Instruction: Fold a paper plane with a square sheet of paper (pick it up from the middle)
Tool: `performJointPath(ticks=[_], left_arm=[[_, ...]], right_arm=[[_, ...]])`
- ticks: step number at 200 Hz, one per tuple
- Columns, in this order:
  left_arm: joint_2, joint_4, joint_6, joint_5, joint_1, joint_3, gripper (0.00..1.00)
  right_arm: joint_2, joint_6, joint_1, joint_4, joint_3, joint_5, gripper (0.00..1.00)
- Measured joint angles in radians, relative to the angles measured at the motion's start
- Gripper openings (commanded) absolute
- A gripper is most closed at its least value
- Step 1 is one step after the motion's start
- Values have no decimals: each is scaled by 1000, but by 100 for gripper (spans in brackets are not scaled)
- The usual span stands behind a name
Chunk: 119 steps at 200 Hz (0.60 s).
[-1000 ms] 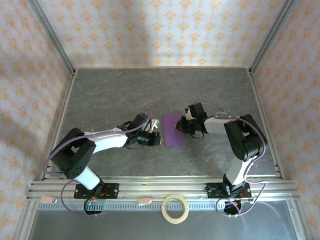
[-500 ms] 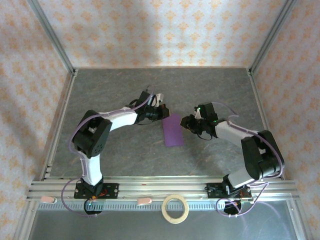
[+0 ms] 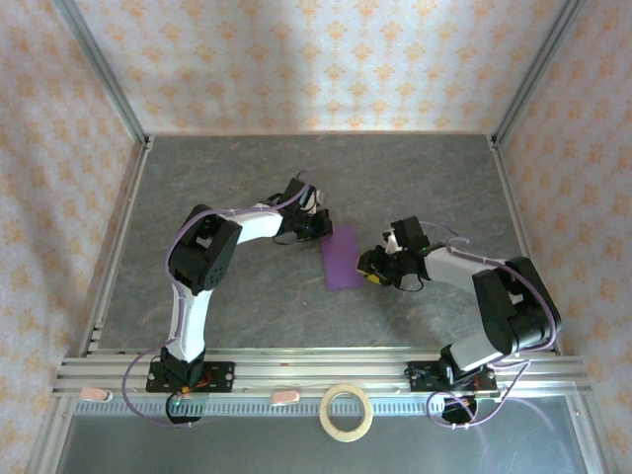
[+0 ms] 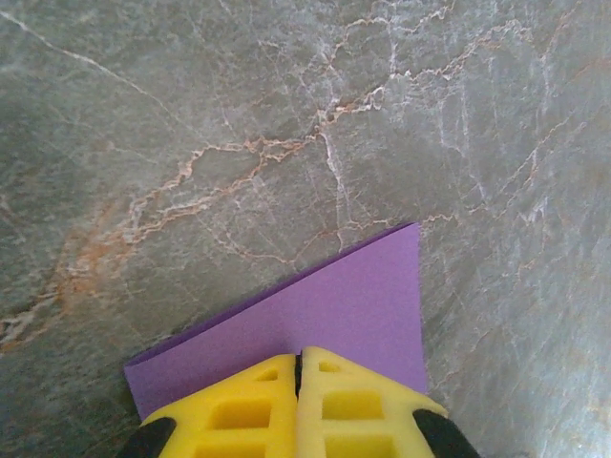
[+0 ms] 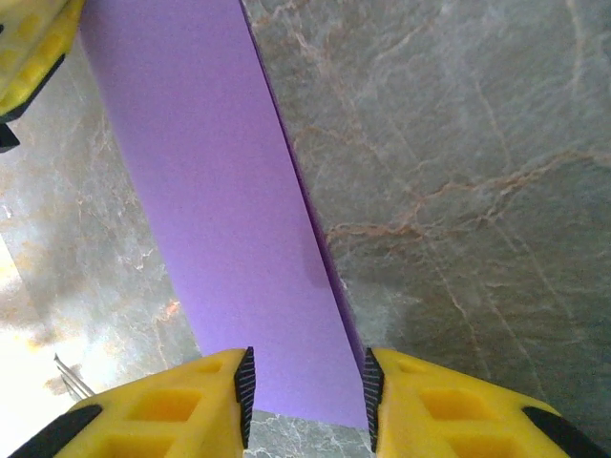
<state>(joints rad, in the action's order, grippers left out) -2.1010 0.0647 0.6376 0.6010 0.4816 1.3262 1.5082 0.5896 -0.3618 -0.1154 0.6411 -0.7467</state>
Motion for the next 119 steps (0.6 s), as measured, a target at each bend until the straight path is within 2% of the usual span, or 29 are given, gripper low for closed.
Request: performJointPath(ticks=[74,119], left_arm=[[6,-55,-18,-11,0,-49,6],[7,-65,-26,-8,0,-54,6]], right_arm=[[21,-13,-3,-26,0,-39,42],[23,10,-15,3,0,-71,32]])
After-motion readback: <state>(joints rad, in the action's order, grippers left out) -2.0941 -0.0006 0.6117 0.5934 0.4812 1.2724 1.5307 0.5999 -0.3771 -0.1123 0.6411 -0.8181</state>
